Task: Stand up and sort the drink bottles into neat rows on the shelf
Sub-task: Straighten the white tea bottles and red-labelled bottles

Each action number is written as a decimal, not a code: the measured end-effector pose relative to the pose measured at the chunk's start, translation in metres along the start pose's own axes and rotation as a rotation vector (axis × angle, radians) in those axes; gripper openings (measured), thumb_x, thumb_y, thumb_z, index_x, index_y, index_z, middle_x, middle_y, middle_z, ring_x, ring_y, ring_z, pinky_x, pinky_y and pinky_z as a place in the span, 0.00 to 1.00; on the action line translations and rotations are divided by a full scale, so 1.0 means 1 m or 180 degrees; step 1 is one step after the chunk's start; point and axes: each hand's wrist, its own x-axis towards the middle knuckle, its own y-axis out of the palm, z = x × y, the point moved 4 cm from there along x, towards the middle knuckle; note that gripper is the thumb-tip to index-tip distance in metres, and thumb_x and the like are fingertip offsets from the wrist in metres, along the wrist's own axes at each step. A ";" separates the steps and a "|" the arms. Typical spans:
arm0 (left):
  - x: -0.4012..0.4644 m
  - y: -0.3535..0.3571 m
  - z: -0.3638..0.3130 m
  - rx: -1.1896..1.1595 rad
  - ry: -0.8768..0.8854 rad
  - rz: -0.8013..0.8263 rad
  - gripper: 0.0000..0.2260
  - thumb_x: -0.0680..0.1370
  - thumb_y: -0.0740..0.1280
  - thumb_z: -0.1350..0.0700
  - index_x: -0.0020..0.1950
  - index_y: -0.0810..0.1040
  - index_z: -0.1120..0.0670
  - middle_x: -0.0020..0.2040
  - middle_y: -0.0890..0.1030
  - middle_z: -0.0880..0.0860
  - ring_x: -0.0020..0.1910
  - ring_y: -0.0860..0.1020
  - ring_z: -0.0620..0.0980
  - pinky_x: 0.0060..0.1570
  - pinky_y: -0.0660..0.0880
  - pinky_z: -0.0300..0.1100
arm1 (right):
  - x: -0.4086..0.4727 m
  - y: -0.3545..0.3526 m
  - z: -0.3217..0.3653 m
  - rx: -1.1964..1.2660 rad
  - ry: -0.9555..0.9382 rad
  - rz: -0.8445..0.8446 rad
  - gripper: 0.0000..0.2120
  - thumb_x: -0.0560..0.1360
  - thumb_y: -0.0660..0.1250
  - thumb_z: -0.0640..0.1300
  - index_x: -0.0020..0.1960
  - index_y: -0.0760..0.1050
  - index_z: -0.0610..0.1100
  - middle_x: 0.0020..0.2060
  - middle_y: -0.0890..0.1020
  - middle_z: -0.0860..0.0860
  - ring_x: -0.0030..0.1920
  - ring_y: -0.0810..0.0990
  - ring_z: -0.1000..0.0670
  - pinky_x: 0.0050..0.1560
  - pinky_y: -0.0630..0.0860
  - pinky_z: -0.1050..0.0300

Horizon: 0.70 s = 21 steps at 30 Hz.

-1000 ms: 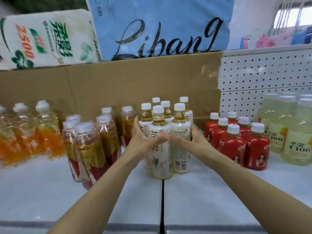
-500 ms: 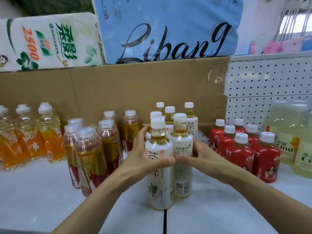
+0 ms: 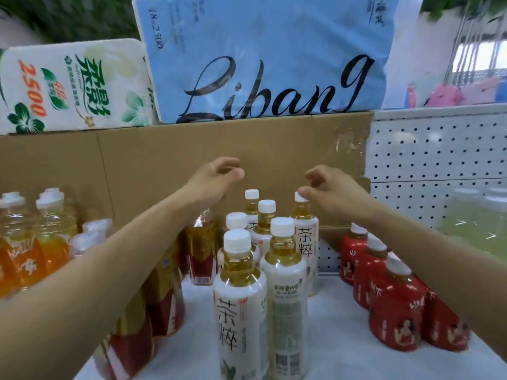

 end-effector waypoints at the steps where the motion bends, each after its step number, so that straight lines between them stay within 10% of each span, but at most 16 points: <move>1: 0.013 0.006 0.003 0.0202 -0.0052 0.0109 0.18 0.82 0.64 0.50 0.72 0.71 0.47 0.65 0.75 0.46 0.60 0.75 0.44 0.58 0.75 0.43 | 0.009 0.005 -0.003 -0.0145 0.0076 0.0215 0.26 0.77 0.66 0.55 0.72 0.67 0.46 0.64 0.76 0.49 0.60 0.76 0.51 0.62 0.74 0.54; 8: 0.061 0.046 0.023 0.1397 -0.0236 0.0786 0.23 0.79 0.69 0.54 0.73 0.71 0.53 0.68 0.76 0.54 0.56 0.79 0.52 0.50 0.81 0.43 | 0.039 0.029 -0.012 -0.0066 0.0191 0.0781 0.08 0.76 0.69 0.46 0.49 0.77 0.41 0.43 0.82 0.45 0.40 0.83 0.49 0.40 0.83 0.55; 21: 0.068 0.056 0.030 0.1402 0.0130 0.0547 0.18 0.79 0.69 0.57 0.68 0.75 0.55 0.62 0.79 0.54 0.54 0.78 0.49 0.56 0.79 0.45 | 0.058 0.058 -0.010 0.0064 0.0043 0.0509 0.13 0.77 0.68 0.47 0.59 0.75 0.44 0.51 0.80 0.47 0.46 0.81 0.50 0.48 0.81 0.50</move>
